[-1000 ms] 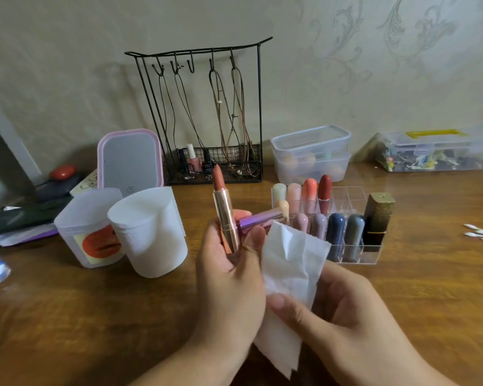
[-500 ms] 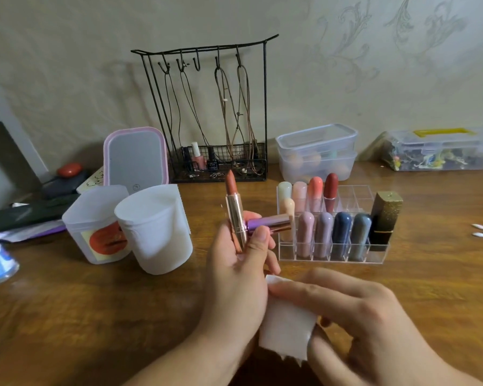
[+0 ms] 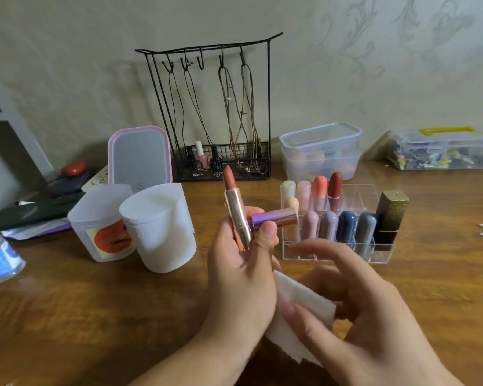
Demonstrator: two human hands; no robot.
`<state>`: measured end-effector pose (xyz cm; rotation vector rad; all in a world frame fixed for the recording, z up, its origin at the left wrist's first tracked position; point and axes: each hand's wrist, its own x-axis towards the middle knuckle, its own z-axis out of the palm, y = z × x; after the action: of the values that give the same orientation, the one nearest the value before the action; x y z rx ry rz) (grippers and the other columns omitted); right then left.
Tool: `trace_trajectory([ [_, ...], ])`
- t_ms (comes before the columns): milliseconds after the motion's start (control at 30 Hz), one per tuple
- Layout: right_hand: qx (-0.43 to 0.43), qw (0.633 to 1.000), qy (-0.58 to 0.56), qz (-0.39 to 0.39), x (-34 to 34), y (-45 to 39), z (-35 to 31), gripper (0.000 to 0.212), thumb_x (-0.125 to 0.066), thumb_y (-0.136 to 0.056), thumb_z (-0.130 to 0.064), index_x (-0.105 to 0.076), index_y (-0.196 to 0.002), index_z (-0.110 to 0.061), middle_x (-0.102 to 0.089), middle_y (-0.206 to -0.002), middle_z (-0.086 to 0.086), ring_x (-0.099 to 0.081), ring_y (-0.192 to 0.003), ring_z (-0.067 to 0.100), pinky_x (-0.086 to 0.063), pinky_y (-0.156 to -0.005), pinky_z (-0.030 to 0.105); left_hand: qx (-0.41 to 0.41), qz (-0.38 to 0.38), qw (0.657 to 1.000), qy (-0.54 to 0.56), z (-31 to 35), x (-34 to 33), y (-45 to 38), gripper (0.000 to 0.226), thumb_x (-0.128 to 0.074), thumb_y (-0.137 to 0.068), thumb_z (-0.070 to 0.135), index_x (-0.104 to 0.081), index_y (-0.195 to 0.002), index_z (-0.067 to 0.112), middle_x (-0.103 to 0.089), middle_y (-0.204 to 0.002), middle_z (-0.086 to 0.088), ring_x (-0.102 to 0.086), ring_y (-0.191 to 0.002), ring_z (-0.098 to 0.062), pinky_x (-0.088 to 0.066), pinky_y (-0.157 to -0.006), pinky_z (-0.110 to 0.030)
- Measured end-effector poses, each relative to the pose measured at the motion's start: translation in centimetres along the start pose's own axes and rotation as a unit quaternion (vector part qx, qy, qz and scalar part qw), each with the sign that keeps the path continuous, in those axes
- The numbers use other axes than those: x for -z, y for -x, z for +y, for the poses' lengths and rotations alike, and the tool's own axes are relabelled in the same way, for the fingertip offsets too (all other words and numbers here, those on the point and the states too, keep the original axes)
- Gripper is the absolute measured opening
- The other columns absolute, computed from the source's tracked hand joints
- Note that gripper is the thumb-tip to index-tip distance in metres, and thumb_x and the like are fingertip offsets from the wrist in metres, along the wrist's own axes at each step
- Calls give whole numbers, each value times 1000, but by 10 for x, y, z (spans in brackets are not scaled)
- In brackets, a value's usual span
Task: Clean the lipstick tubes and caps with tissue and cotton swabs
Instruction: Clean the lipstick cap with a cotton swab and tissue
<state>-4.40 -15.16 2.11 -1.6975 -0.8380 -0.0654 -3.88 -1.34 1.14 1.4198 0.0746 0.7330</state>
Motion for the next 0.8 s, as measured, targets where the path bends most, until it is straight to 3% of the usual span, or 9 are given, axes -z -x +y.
trace_trajectory([
  [67, -45, 996, -74, -3, -3, 0, 3, 34, -80, -80, -27, -61, -99, -47, -72, -77, -3, -69, -65, 11, -58, -55, 31, -17, 11, 1000, -10, 1, 0, 0, 27, -59, -80, 36, -59, -102, 20, -62, -74, 6, -56, -64, -10, -48, -60, -27],
  [167, 75, 992, 57, 81, -1, -2, 5, 18, -79, -77, -22, -74, -85, -38, -72, -72, -11, -62, -53, -1, -51, -51, 18, 21, -11, 997, 77, 3, -1, 1, 24, -60, -82, 27, -57, -102, 14, -58, -69, 3, -46, -51, -10, -41, -47, -22],
  [233, 133, 978, 97, 124, 0, -2, 3, 20, -78, -75, -17, -79, -88, -32, -74, -79, -17, -66, -59, -5, -51, -54, 14, 46, -33, 992, 116, 2, -2, 3, 20, -65, -87, 25, -58, -101, 13, -58, -71, -2, -47, -50, -13, -42, -47, -22],
  [333, 148, 976, 100, 124, 1, -3, 8, 18, -79, -76, -16, -79, -92, -24, -74, -78, -19, -66, -65, -9, -50, -60, 9, 60, -48, 990, 116, -2, -3, 7, 17, -65, -83, 29, -63, -96, 17, -59, -73, -5, -52, -55, -15, -46, -53, -24],
  [467, 172, 968, 160, 90, -1, -7, 13, 13, -79, -78, -15, -80, -90, -19, -57, -71, -25, -55, -61, -15, -43, -61, 3, 84, -66, 983, 149, -1, -5, 10, 11, -66, -83, 27, -64, -91, 19, -58, -73, -5, -47, -51, -13, -42, -47, -20],
  [667, 62, 996, 66, 27, 4, -2, 6, 16, -76, -80, -29, -78, -95, -33, -73, -79, -18, -68, -64, 0, -53, -50, 18, 36, -42, 995, 89, -4, -3, 4, 16, -66, -78, 31, -62, -92, 23, -59, -68, 1, -45, -47, -8, -39, -44, -17],
  [733, 13, 999, 30, 28, 3, -2, 7, 26, -80, -81, -24, -72, -100, -40, -75, -76, -12, -69, -61, 8, -58, -54, 30, -2, -33, 999, 37, -3, -2, 5, 14, -67, -82, 35, -63, -92, 26, -63, -70, 5, -53, -55, -7, -45, -53, -18],
  [800, -22, 999, 3, 35, 2, -2, 9, 38, -79, -79, -17, -69, -103, -43, -76, -76, -11, -72, -66, 10, -60, -63, 33, -30, -25, 999, 12, 0, -2, 6, 15, -63, -82, 33, -63, -95, 25, -67, -72, 6, -59, -62, -6, -48, -61, -19],
])
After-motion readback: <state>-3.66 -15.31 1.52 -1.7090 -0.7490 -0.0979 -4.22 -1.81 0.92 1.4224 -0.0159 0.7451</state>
